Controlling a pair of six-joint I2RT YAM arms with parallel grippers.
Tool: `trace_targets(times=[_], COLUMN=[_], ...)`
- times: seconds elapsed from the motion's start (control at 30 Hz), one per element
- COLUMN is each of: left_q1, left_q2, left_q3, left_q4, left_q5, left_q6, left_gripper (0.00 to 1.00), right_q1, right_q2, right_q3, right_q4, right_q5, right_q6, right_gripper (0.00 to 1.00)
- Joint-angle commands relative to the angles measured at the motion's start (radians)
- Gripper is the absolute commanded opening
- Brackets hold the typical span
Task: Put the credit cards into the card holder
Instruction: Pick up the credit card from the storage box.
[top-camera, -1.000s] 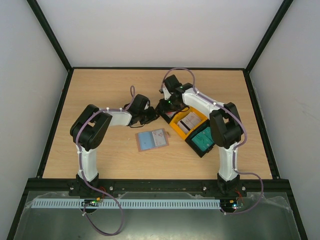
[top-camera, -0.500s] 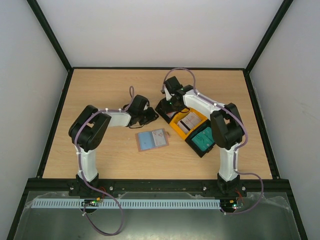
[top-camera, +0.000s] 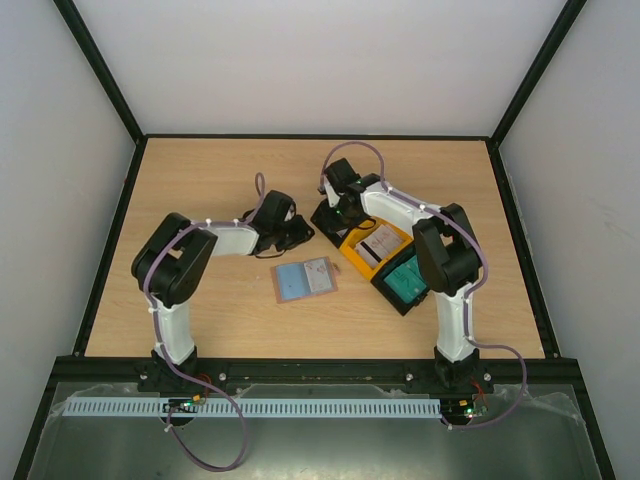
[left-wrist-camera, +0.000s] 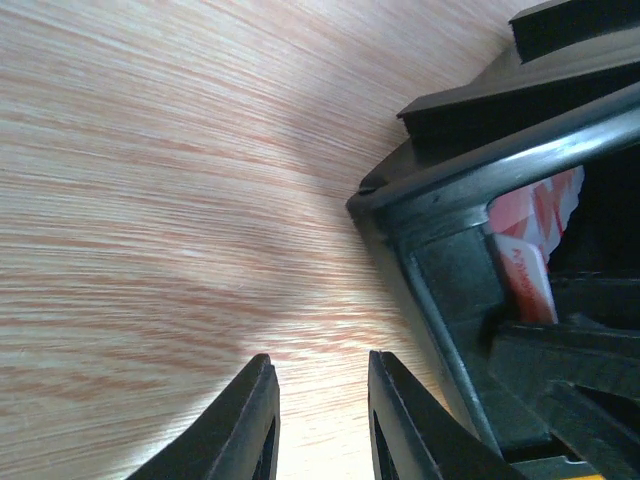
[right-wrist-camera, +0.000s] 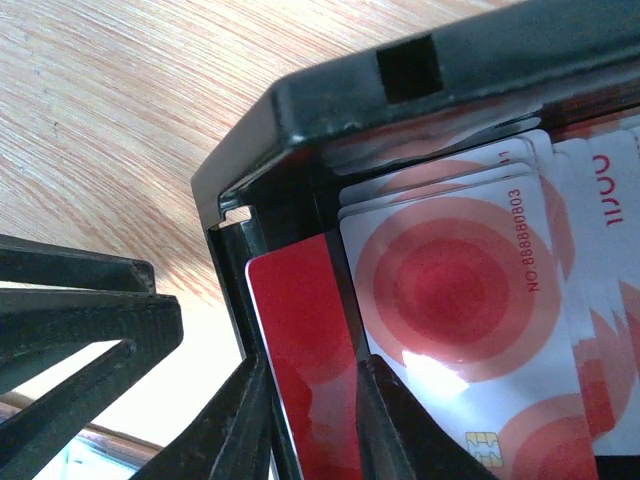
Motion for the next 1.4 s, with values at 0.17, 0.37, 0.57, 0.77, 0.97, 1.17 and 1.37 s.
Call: trace_targets(times=[0.17,0.37,0.57,0.77,0.97,1.17,1.37], left_q1=[0.016,0.016,0.014,0.003,-0.031,-0.061,-0.072], left_q2=[-0.117,-0.192,-0.31,-0.47,-0.655,-0.777,-0.816], left_q3=[-0.03,-0.071,-0.141,-0.226,-0.301,-0.329,-0.392], left_q4=[-0.047,-0.07,-0.102,-0.152,-0.167,-0.208,-0.18], left_q5=[-0.051,-0.078,-0.121,-0.157,-0.053,0.046,0.152], left_q6=[0.032,0.037,0.038,0.037,0.041,0.038,-0.049], left_gripper=[0.27,0.27,0.28,0.36,0.54,0.68,0.75], right_q1=[0.015,0.015,0.017,0.018,0.036,0.099,0.15], right_q2=[-0.007,-0.096,-0.236,-0.424,-0.589,-0.736,-0.803], right_q3=[0.007,-0.012,-0.043,-0.145,-0.333,-0.562,-0.721], right_q4=[-0.015,0.018,0.054,0.126,0.184,0.331,0.508], right_q5=[-0.002,0.048,0.173,0.142,0.061,0.011,-0.087], right_q6=[0.041,0.082,0.196,0.357,0.631,0.832,1.018], right_gripper=[0.04,0.02,0.02,0.02,0.02,0.02,0.02])
